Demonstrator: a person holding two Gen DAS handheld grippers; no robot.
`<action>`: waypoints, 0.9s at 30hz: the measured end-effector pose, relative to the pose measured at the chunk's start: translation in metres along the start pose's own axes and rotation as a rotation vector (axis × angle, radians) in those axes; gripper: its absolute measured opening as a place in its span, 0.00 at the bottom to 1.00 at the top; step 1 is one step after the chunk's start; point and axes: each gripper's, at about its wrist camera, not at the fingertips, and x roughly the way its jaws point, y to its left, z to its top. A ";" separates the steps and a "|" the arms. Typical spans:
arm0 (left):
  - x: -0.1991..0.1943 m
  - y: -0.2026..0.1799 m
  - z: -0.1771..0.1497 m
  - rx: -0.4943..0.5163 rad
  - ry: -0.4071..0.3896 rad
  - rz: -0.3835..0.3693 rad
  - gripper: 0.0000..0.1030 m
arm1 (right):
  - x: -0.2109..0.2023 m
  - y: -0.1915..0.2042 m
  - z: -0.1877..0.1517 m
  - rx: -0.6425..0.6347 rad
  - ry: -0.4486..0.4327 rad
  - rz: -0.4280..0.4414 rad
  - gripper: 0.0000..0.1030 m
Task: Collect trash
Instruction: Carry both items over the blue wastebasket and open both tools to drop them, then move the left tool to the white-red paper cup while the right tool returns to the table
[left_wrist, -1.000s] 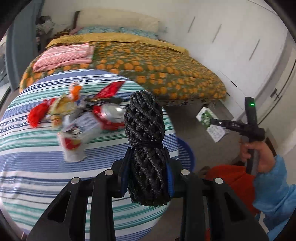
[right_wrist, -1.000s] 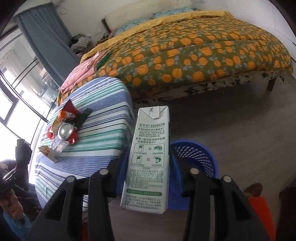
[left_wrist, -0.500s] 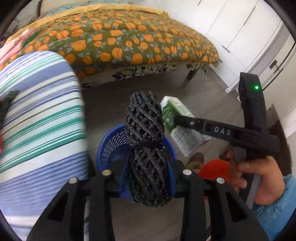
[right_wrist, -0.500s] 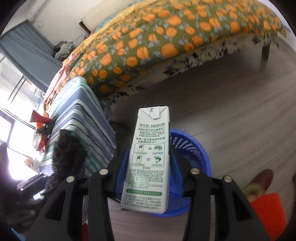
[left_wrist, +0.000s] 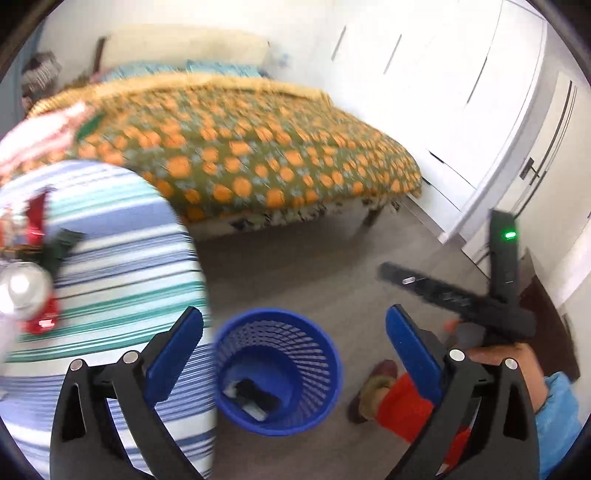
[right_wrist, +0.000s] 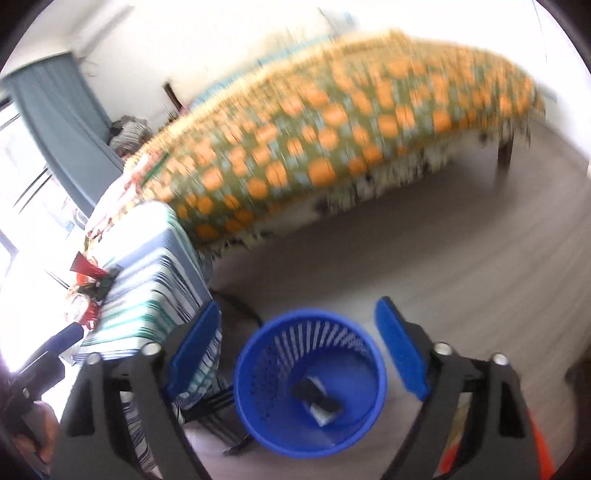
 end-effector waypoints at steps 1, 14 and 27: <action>-0.011 0.003 -0.003 0.005 -0.012 0.025 0.95 | -0.011 0.012 -0.001 -0.027 -0.034 -0.007 0.87; -0.137 0.118 -0.107 -0.101 0.010 0.380 0.95 | -0.009 0.193 -0.073 -0.357 -0.044 0.085 0.89; -0.120 0.233 -0.086 -0.101 0.099 0.446 0.95 | 0.012 0.298 -0.135 -0.551 0.074 0.156 0.89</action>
